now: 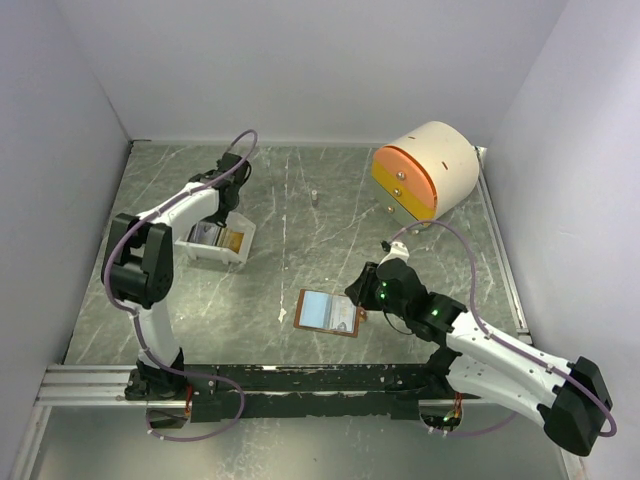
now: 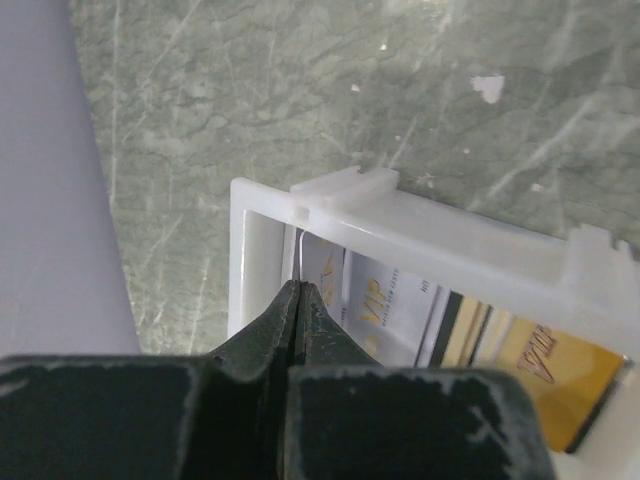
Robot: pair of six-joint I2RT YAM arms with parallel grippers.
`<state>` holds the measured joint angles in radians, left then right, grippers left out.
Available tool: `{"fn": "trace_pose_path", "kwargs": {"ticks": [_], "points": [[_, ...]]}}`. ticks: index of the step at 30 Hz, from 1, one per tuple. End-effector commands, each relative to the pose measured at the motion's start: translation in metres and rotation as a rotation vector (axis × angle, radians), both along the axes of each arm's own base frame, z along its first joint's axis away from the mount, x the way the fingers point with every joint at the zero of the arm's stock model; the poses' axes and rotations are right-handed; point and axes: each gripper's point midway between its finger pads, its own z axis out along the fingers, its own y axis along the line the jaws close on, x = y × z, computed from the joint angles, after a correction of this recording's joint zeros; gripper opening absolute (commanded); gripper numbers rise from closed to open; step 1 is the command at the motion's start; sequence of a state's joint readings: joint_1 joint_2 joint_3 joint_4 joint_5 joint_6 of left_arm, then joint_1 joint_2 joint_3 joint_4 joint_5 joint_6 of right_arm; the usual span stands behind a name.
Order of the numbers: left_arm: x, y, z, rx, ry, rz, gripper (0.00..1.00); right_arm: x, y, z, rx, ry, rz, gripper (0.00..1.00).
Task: Put the credit cards into the card holder
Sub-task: Pick up the credit card from the storage box.
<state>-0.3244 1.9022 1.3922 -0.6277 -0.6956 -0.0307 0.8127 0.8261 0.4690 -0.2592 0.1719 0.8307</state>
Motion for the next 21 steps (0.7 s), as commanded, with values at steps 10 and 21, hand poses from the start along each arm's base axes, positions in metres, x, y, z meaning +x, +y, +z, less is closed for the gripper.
{"fn": "trace_pose_path", "kwargs": {"ticks": [10, 21], "points": [[-0.014, -0.032, 0.003, -0.222, 0.0, -0.028, 0.07, 0.001, 0.0, 0.0, 0.008, -0.007, -0.007, 0.27], [-0.023, -0.053, 0.04, -0.401, -0.069, -0.025, 0.07, 0.005, 0.003, 0.012, 0.014, -0.027, -0.007, 0.27]]}}
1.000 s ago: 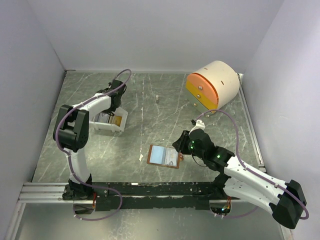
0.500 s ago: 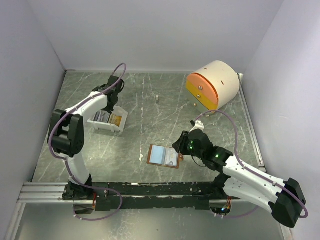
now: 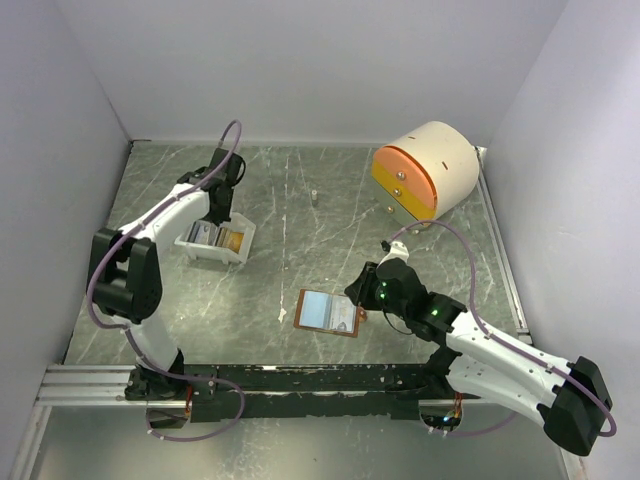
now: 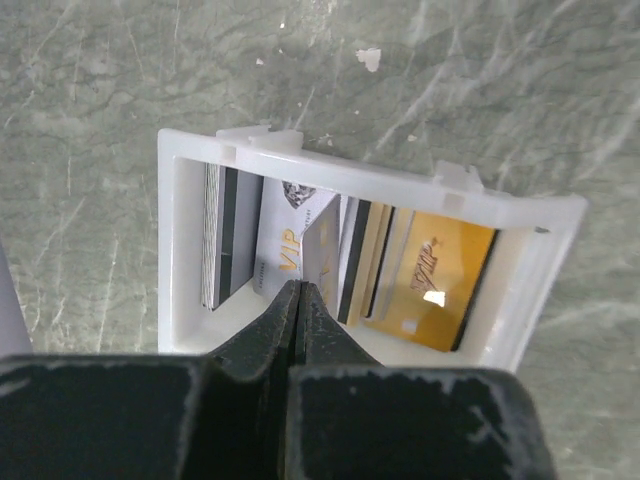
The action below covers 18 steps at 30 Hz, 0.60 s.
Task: Put the credit cards into the card holder
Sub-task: Pick up the credit card from the storage box.
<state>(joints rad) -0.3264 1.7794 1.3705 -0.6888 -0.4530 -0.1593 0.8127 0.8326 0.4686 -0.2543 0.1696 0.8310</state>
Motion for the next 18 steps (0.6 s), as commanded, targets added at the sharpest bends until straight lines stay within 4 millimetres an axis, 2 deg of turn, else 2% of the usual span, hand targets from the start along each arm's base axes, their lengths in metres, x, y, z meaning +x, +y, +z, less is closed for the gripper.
{"fn": "trace_pose_path", "kwargs": {"ticks": [1, 6, 11, 14, 18], "points": [[-0.006, -0.019, 0.032, -0.136, -0.057, -0.01, 0.07, 0.006, 0.003, 0.015, 0.015, -0.033, -0.008, 0.27], [-0.016, -0.032, 0.059, -0.25, -0.11, -0.027, 0.07, 0.008, 0.007, 0.027, 0.037, -0.043, -0.005, 0.27], [-0.029, -0.053, 0.087, -0.405, -0.174, -0.093, 0.07, 0.009, 0.012, 0.036, 0.071, -0.045, -0.001, 0.27], [-0.038, -0.067, 0.105, -0.501, -0.209, -0.138, 0.07, 0.007, 0.014, 0.034, 0.086, -0.027, -0.002, 0.26], [-0.058, -0.093, 0.11, -0.657, -0.183, -0.208, 0.07, 0.005, 0.01, 0.025, 0.073, 0.008, -0.032, 0.26]]}}
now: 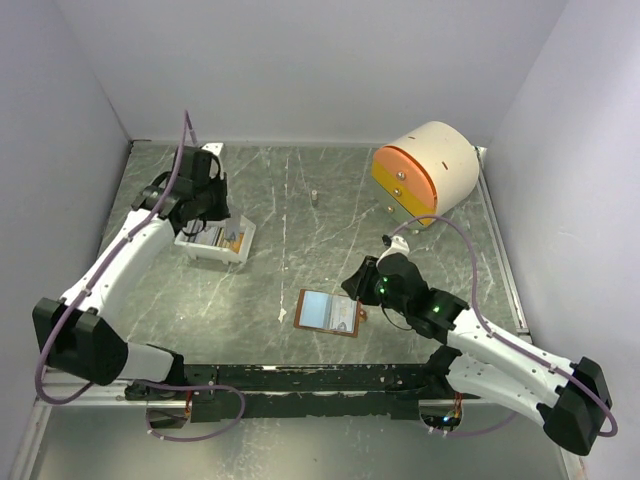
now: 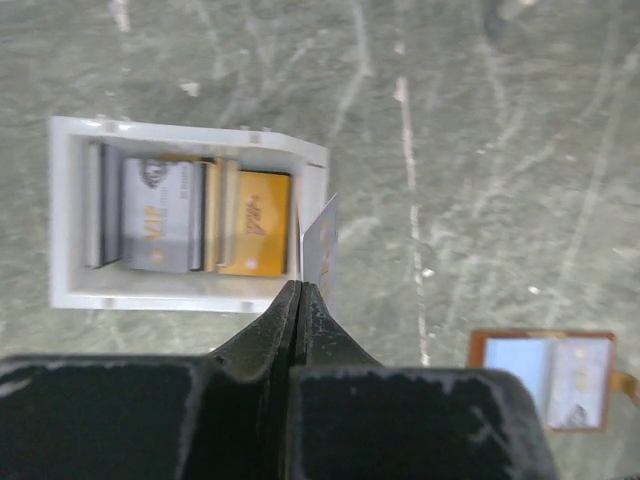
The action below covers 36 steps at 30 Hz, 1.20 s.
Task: Put the credit cards into the card holder
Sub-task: Pick up the credit card from the storage box.
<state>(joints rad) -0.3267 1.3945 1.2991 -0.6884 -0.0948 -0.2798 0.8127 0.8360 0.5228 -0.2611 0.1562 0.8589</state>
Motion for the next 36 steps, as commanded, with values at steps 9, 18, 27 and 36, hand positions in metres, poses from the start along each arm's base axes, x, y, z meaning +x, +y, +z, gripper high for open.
{"fn": "trace_pose_path", "kwargs": {"ticks": [9, 18, 27, 36], "points": [[-0.056, -0.086, -0.011, -0.479, 0.084, -0.238, 0.07, -0.007, 0.02, -0.007, 0.096, 0.083, 0.026, 0.25], [-0.097, -0.152, -0.032, -0.627, 0.184, -0.346, 0.07, -0.013, 0.032, -0.018, 0.173, 0.14, 0.042, 0.25], [-0.132, -0.212, -0.045, -0.704, 0.245, -0.439, 0.07, -0.018, 0.028, -0.009, 0.313, 0.15, -0.021, 0.35], [-0.141, -0.229, -0.053, -0.724, 0.276, -0.466, 0.07, -0.021, 0.019, -0.007, 0.403, 0.142, -0.077, 0.41]]}}
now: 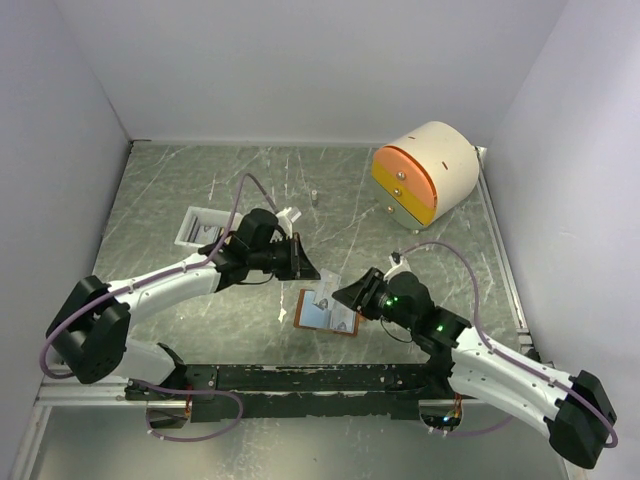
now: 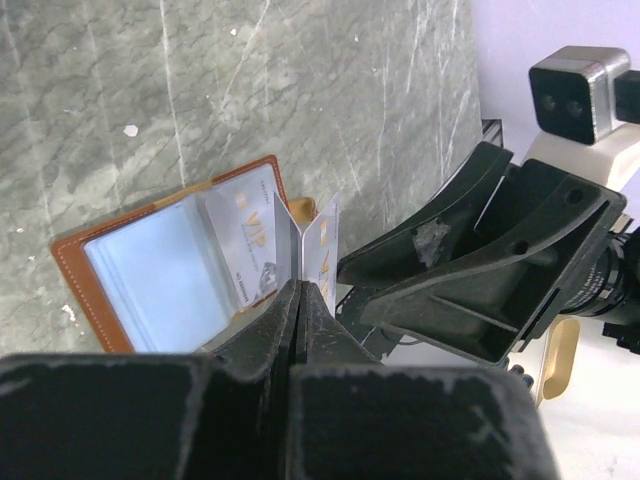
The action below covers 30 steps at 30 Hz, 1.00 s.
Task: Put the credit cards into the card holder
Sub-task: Pick up the credit card from the storage box.
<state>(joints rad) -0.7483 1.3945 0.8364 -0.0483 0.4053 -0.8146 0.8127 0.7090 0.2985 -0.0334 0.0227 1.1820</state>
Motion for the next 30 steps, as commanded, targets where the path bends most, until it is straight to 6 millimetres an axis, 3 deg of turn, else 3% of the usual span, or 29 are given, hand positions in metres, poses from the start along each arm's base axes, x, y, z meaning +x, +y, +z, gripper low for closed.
{"fn": "trace_pose_path", "kwargs": {"ticks": [1, 11, 20, 30], "points": [[-0.002, -0.015, 0.008, -0.058, -0.015, -0.018, 0.07, 0.004, 0.002, 0.003, 0.048, 0.008, -0.034, 0.41], [-0.012, -0.02, -0.004, -0.057, 0.014, -0.03, 0.07, 0.002, 0.011, 0.002, 0.083, 0.02, 0.0, 0.37], [-0.02, -0.027, -0.036, -0.059, 0.08, -0.031, 0.07, -0.007, 0.001, -0.028, 0.04, 0.084, -0.012, 0.25], [-0.017, -0.03, -0.064, 0.026, 0.097, -0.036, 0.1, -0.008, -0.017, -0.051, -0.096, 0.1, -0.039, 0.0]]}}
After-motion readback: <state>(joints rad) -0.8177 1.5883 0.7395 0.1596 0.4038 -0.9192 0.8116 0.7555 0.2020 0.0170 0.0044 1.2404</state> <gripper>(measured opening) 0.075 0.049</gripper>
